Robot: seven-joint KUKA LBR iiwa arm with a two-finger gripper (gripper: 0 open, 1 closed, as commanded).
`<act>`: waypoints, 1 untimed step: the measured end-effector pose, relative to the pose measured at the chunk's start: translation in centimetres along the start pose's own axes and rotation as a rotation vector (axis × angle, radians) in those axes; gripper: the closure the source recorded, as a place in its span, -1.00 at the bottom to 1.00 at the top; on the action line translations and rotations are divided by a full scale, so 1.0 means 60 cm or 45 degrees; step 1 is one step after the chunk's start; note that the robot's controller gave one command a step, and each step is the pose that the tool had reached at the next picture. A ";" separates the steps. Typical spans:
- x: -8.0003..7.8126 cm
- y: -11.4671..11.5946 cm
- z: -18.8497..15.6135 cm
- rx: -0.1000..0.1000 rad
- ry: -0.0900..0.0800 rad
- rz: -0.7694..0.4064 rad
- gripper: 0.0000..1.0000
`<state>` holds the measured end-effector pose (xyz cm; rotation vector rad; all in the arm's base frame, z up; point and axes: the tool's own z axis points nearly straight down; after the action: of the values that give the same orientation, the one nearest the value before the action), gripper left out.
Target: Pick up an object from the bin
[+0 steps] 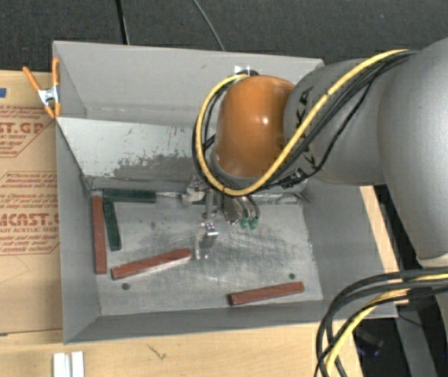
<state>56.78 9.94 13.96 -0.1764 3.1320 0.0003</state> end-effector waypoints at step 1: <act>0.029 0.092 -0.002 -0.005 0.003 -0.175 -1.00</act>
Offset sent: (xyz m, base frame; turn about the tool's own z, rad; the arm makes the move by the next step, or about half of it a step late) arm -0.0188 0.0681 -0.0088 -0.2090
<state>54.41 15.25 14.09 -0.3917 3.1147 0.0056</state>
